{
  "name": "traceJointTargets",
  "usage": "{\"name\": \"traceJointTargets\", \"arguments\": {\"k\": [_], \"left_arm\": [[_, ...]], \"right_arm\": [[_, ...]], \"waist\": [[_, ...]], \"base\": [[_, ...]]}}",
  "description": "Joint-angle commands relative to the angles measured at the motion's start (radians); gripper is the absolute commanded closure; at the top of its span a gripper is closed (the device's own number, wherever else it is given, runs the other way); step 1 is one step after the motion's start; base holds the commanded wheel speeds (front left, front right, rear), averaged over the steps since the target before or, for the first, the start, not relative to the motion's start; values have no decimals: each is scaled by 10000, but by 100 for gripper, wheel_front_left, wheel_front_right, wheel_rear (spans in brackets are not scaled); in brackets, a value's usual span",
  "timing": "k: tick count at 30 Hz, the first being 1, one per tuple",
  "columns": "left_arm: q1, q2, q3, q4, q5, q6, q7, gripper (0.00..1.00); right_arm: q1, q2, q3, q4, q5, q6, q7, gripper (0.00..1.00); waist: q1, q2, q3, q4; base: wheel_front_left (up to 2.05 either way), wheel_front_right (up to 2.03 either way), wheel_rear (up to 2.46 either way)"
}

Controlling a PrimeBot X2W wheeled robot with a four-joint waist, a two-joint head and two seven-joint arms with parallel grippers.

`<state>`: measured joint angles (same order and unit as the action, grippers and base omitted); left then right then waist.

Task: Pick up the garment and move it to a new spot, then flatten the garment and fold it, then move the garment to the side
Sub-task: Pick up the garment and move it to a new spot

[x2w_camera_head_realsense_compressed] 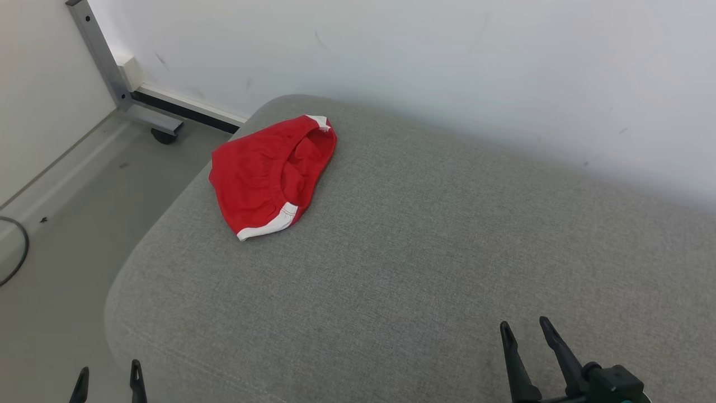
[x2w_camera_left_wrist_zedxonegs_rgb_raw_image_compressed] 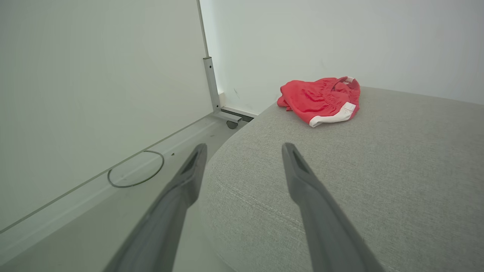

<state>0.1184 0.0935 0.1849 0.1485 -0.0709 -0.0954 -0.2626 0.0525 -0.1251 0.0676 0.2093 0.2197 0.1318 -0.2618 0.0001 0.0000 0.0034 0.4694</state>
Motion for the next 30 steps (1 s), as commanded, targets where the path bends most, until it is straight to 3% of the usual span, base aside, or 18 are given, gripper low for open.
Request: {"name": "traceJointTargets", "arguments": {"k": [1, 9, 16, 23, 30], "left_arm": [[85, 35, 47, -26, -121, 38, -30, 0], [-89, 22, 149, 44, -170, 73, -30, 0], [-1196, 168, 239, 241, -610, -93, -30, 0], [-3335, 774, 28, 922, -1004, -256, -30, 0], [-5562, 1777, 165, 1824, -1565, -322, -27, 0]], "right_arm": [[-33, -25, 19, 8, 18, -26, -41, 0], [-106, -28, 55, 32, 40, -26, -41, 0], [-351, -16, -333, -93, -224, -26, -41, 0], [-817, -192, -684, -288, -501, -26, -42, 0], [-1530, -221, -821, -692, -716, -26, -27, 0]], "waist": [[-1, 0, 9, 17], [-1, 0, 64, -99], [-1, 0, 506, -643], [-1, 0, 1468, -1546], [-1, 0, 2921, -2942]], "base": [[0, 0, 0], [0, 0, 0], [0, 0, 0], [0, 0, 0], [0, 0, 0]]}}
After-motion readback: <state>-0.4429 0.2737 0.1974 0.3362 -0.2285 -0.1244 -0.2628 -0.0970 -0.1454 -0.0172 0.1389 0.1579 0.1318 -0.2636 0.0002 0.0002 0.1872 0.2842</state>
